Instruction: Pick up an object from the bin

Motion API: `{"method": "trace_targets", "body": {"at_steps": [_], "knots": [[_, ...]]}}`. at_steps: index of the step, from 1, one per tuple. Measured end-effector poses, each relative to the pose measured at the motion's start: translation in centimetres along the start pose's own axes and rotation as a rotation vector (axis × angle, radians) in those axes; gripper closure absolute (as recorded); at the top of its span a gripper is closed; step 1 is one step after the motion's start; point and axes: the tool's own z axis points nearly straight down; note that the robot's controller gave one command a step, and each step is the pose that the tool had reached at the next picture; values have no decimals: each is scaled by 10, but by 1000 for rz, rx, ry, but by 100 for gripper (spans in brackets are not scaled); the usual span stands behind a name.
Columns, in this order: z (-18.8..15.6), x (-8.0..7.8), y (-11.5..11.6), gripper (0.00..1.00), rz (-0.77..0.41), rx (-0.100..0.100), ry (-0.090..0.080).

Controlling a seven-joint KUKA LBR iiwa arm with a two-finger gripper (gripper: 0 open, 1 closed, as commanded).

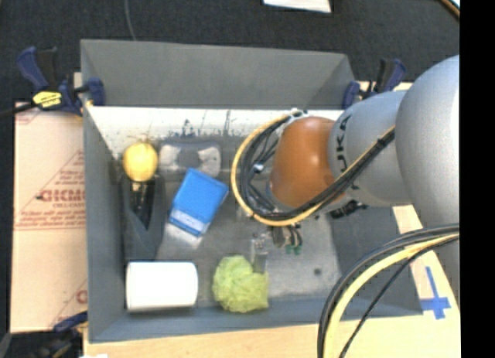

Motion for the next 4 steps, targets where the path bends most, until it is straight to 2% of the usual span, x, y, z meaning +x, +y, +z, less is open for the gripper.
{"method": "trace_targets", "body": {"at_steps": [1, 2, 3, 4], "knots": [[-94, 7, -5, 0, -131, 6, -20], [-31, 46, 76, 0, -208, 0, -3], [-3, 60, 62, 0, -319, 7, -26], [-4, 3, -18, 100, -962, 5, -21]]}}
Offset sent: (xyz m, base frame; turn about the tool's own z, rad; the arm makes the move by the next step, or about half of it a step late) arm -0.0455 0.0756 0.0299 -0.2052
